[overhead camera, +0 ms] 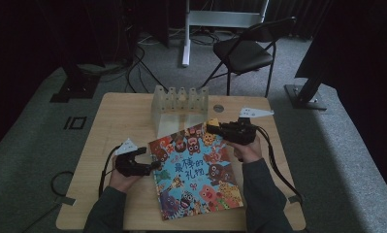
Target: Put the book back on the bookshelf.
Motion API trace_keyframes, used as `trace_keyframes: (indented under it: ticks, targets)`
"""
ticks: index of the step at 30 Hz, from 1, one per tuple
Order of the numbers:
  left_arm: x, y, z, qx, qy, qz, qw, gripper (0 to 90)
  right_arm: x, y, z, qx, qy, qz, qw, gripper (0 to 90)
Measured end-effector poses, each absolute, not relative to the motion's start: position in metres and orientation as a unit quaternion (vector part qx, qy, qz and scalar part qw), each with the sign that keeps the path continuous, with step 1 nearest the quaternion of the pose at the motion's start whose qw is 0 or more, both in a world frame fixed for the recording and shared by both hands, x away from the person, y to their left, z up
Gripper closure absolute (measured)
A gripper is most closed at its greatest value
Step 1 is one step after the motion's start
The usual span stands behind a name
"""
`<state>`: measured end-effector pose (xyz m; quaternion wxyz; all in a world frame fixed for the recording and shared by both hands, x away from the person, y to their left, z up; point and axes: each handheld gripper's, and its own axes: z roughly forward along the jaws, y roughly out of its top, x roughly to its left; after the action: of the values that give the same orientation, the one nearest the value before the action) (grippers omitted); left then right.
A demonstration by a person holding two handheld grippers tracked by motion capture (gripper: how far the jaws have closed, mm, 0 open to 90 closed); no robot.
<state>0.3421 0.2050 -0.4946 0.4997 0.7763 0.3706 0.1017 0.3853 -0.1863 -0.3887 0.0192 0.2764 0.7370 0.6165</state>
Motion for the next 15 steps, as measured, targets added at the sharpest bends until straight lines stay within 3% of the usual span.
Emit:
trace_keyframes:
  ticks: [7,15]
  targets:
    - [0.355,0.205,-0.485,0.770,0.357,0.096,0.520,8.0,0.385,-0.187,-0.388,0.269,0.731,0.627,0.008,77.4]
    - [0.369,0.202,-0.490,0.748,0.336,0.022,0.572,7.6,0.384,-0.187,-0.388,0.259,0.725,0.638,0.003,77.9]
